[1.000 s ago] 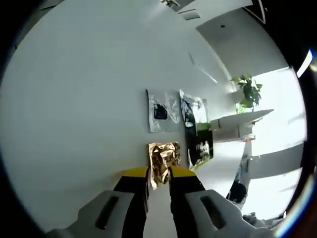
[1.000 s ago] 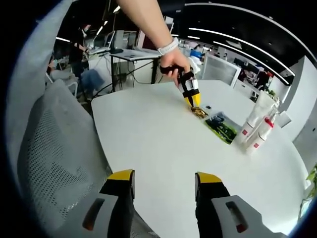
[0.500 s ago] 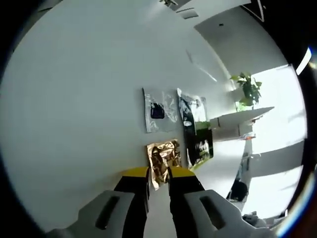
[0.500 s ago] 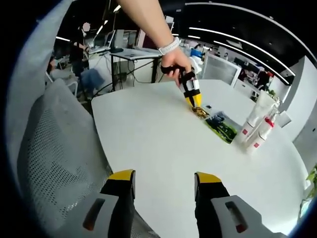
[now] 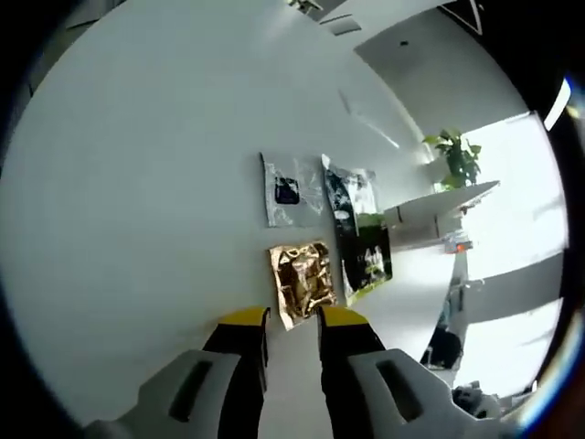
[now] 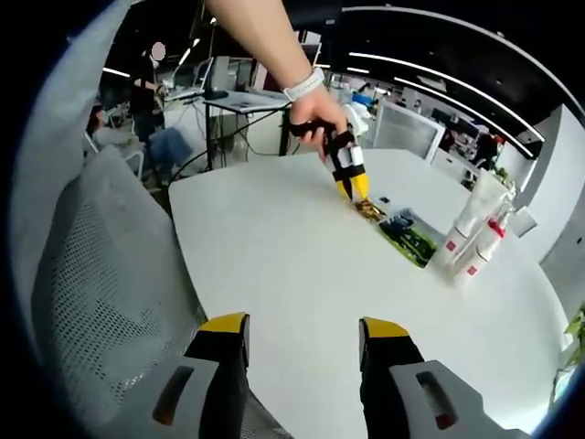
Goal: Arrange the skincare products in the storage area until every visible bottle or jar stands upright without overlapping.
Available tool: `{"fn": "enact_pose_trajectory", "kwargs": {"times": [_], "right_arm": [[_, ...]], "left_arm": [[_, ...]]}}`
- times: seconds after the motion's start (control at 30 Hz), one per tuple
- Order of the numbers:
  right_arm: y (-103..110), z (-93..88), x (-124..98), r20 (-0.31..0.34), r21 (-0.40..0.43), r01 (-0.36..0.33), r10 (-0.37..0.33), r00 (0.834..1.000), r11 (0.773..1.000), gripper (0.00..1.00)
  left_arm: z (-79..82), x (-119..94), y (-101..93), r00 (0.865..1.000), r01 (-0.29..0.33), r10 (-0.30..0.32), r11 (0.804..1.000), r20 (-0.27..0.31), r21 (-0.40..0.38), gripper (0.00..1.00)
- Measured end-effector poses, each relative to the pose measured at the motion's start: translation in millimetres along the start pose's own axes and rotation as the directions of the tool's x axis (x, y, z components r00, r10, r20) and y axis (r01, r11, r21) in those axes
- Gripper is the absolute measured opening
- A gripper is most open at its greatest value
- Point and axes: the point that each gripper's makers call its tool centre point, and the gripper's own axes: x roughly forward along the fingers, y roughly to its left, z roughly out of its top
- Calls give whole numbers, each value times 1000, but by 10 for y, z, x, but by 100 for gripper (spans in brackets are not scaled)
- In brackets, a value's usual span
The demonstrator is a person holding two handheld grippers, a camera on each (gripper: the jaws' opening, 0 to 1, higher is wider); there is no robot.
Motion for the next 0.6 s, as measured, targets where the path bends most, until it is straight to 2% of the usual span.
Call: {"fn": "enact_pose_trajectory", "kwargs": {"times": [0.17, 0.3, 0.37, 0.47, 0.6], "right_arm": [[-13, 26, -15, 13, -1, 8, -8, 1000, 1000, 45], [-21, 61, -30, 32, 5, 10, -10, 999, 1000, 46], [-29, 83, -42, 44, 9, 14, -14, 999, 1000, 47], [-42, 117, -62, 62, 12, 21, -22, 998, 1000, 48], [-61, 157, -82, 86, 24, 28, -30, 996, 999, 48]], "left_arm": [[-224, -104, -155, 999, 28, -30, 999, 41, 32, 19], [-305, -233, -277, 994, 52, -57, 997, 96, 56, 22], [-344, -340, -382, 986, 72, -87, 991, 141, 111, 23], [-462, -546, -472, 973, 61, -96, 983, 211, 170, 22], [-659, -761, -576, 956, 68, -122, 977, 266, 205, 24]]}}
